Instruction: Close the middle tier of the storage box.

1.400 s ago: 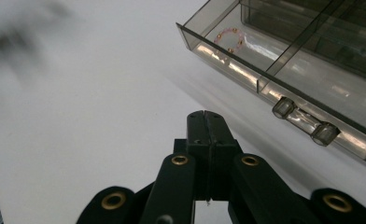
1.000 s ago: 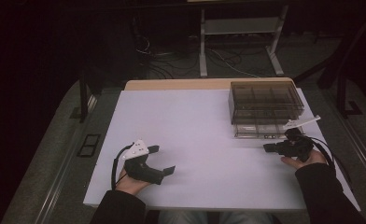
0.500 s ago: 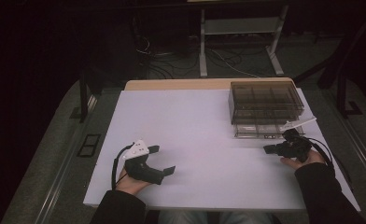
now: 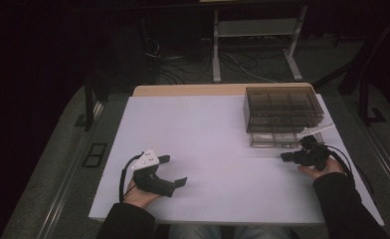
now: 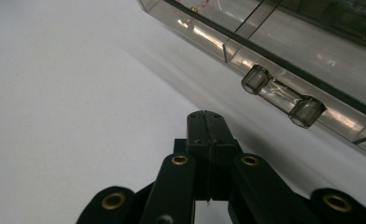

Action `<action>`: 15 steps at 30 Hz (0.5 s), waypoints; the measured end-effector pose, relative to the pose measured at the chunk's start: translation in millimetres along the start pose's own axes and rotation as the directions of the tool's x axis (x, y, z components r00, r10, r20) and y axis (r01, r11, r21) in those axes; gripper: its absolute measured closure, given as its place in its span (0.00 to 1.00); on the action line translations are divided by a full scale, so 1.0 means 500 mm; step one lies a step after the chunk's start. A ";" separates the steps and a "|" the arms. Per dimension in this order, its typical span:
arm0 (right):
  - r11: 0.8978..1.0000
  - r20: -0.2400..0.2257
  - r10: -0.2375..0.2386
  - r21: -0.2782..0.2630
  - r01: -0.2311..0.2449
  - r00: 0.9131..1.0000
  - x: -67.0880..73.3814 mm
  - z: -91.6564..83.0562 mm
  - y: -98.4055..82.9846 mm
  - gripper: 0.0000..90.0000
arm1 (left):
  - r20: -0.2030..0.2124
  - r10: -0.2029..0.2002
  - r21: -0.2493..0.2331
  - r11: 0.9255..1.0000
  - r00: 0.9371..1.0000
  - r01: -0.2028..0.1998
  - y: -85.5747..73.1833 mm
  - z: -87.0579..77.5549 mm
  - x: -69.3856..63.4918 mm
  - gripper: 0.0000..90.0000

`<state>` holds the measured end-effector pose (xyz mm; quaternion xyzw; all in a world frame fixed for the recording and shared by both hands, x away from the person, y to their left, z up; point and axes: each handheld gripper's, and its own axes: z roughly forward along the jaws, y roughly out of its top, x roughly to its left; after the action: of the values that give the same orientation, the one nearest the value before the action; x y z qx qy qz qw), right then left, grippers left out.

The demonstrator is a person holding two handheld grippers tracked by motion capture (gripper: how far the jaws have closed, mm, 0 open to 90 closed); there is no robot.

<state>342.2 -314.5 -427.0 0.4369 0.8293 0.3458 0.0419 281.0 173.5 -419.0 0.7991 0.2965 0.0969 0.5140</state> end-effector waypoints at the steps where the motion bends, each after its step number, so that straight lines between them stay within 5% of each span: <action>1: 1.000 -0.001 0.000 0.001 0.000 1.000 -0.001 0.000 0.001 0.99 | 0.000 0.000 -0.002 1.000 1.000 0.000 0.000 0.000 0.000 0.00; 15: 1.000 0.011 0.016 -0.022 -0.016 1.000 -0.013 0.002 0.004 0.99 | 0.001 0.002 0.001 1.000 1.000 -0.002 0.000 0.001 0.001 0.00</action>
<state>348.0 -318.4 -428.1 0.4451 0.8216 0.3528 0.0486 281.7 173.3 -419.4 0.7999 0.2953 0.0969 0.5134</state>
